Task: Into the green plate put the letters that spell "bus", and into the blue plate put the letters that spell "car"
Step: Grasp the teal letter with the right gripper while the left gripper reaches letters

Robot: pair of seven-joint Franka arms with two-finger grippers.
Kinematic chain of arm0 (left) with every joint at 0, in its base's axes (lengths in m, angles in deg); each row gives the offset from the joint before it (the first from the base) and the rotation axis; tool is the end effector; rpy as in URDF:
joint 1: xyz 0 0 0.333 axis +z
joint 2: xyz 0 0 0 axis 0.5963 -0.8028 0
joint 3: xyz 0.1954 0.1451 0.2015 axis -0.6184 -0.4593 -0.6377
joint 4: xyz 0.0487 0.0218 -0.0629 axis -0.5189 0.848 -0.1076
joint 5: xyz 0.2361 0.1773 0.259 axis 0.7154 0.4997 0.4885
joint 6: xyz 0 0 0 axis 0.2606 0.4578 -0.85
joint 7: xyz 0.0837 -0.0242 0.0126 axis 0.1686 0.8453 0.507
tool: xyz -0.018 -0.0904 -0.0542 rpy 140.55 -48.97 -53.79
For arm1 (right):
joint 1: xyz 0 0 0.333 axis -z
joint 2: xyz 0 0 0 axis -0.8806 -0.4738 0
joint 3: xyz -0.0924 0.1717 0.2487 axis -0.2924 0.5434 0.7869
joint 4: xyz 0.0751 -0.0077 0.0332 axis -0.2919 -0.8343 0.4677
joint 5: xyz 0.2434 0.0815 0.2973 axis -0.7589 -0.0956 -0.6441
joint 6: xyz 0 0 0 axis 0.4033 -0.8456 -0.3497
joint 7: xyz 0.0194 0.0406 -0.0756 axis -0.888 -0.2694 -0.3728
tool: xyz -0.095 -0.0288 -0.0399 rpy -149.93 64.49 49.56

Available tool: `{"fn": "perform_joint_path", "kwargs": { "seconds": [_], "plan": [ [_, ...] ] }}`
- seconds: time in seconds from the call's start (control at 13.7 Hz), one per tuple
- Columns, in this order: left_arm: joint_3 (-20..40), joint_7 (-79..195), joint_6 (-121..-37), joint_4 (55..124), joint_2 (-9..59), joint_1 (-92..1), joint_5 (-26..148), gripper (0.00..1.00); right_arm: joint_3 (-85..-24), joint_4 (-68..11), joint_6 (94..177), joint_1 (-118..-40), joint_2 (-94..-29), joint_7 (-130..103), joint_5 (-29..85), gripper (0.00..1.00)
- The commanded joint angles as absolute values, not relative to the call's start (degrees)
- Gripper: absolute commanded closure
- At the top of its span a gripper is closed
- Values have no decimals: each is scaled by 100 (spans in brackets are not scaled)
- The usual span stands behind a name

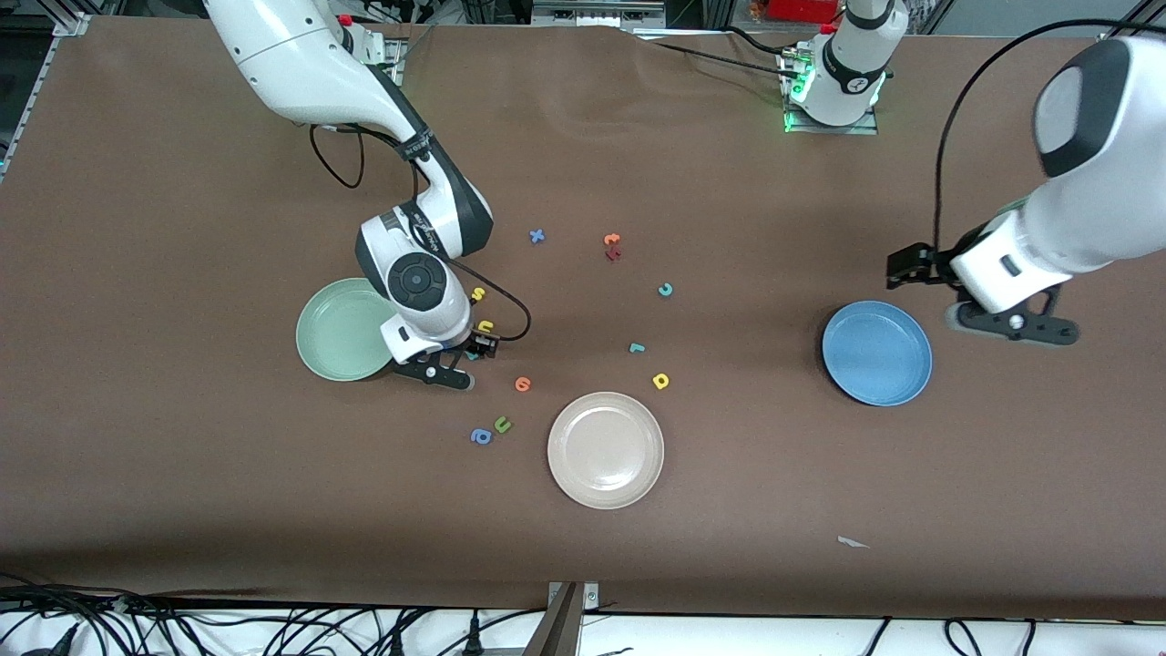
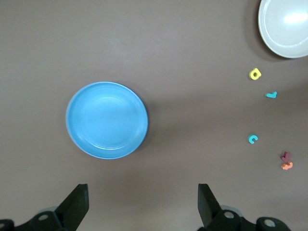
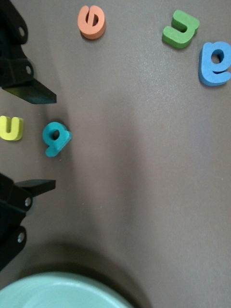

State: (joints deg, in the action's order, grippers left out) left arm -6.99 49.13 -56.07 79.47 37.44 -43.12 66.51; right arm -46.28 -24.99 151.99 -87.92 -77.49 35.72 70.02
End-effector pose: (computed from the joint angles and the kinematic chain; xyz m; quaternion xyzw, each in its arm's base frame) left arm 0.6081 -0.0857 0.4981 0.9930 -0.0819 -0.0801 0.0273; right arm 0.5948 0.3261 0.2030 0.9938 -0.1074 -0.0087 0.0262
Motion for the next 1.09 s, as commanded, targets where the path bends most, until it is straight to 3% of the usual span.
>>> {"fn": "perform_joint_path", "kwargs": {
  "seconds": [0.0, 0.36, 0.8, 0.95, 1.02],
  "plan": [
    [-584, 5157, -5611, 7944, 3632, -4302, 6512, 0, -4647, -2567, 15446, -8853, -7836, 3490, 7097, 29],
    [205, 6483, -6181, 8022, 3035, -4443, 6441, 0, -4656, -2567, 15525, -8835, -7897, 3455, 7097, 39],
    [1462, 8021, -8735, 9865, 3043, -4451, 6537, 0, -4647, -2575, 15613, -8853, -7976, 3455, 7088, 40],
    [1588, 8112, -9667, 10463, 2973, -4652, 6537, 0, -4647, -2593, 15631, -8861, -8003, 3464, 7097, 44],
    [1570, 8190, -10002, 10597, 2833, -4880, 6537, 0, -4647, -2593, 15631, -8861, -8003, 3455, 7097, 53]
  ]
}}
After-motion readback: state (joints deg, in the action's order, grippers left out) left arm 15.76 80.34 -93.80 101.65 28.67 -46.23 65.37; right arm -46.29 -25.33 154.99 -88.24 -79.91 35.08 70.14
